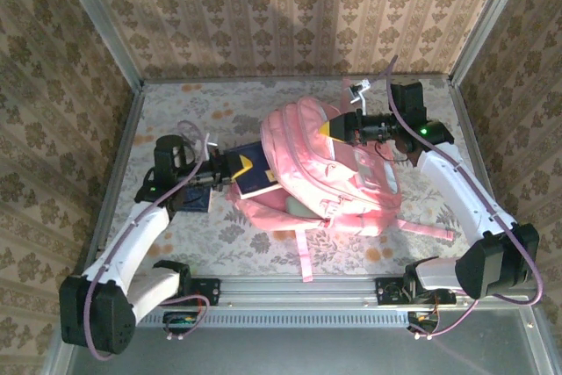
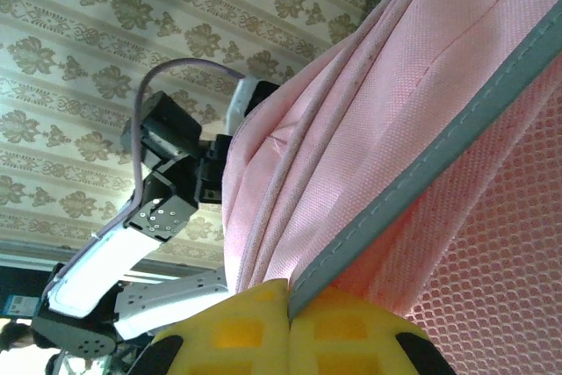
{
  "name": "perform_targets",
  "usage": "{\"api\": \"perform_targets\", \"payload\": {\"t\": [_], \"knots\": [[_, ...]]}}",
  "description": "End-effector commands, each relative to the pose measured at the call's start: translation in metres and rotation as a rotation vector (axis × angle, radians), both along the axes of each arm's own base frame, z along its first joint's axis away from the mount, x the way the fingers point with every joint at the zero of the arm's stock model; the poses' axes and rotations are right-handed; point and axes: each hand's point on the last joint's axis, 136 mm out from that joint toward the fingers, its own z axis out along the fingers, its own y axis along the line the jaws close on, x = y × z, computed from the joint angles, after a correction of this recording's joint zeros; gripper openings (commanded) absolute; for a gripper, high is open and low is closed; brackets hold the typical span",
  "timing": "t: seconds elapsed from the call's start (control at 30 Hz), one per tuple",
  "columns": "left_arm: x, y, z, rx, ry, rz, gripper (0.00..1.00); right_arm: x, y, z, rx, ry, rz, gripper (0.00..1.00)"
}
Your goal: Pack the student bag
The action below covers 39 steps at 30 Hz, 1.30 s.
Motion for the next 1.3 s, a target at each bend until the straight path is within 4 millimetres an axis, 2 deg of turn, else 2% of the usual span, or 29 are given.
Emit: {"api": "perform_targets", "payload": {"t": [0.0, 0.07, 0.23, 0.33, 0.43, 0.57, 0.77, 0.93, 1.1, 1.17, 1.27], "knots": [[-0.002, -0.018, 0.010, -0.020, -0.055, -0.051, 0.00, -0.016, 0.006, 0.051, 0.112, -0.188, 0.115, 0.00], [0.000, -0.028, 0.007, -0.027, -0.051, -0.067, 0.00, -0.015, 0.006, 0.051, 0.115, -0.187, 0.114, 0.00], [0.006, -0.053, 0.018, -0.052, -0.092, -0.110, 0.00, -0.015, 0.006, 0.050, 0.116, -0.184, 0.113, 0.00], [0.012, -0.058, 0.029, -0.074, -0.117, -0.118, 0.00, -0.016, 0.006, 0.051, 0.118, -0.186, 0.112, 0.00], [0.006, -0.068, 0.031, -0.072, -0.127, -0.151, 0.00, -0.016, 0.006, 0.052, 0.123, -0.187, 0.108, 0.00], [0.012, -0.082, 0.019, -0.045, -0.115, -0.162, 0.00, -0.014, 0.007, 0.052, 0.130, -0.179, 0.110, 0.00], [0.016, -0.127, -0.006, 0.074, -0.164, -0.196, 0.00, -0.014, 0.008, 0.053, 0.140, -0.180, 0.111, 0.00], [0.029, -0.167, -0.020, 0.061, -0.171, -0.228, 0.01, -0.012, 0.007, 0.051, 0.137, -0.174, 0.100, 0.00], [0.039, -0.184, -0.048, 0.102, -0.112, -0.225, 0.45, -0.012, 0.006, 0.049, 0.131, -0.176, 0.087, 0.00], [0.042, -0.181, -0.050, 0.113, -0.103, -0.214, 0.56, -0.010, 0.005, 0.046, 0.121, -0.176, 0.069, 0.00], [0.041, -0.167, -0.047, 0.161, -0.117, -0.193, 0.66, -0.008, 0.001, 0.041, 0.093, -0.178, 0.036, 0.00]]}}
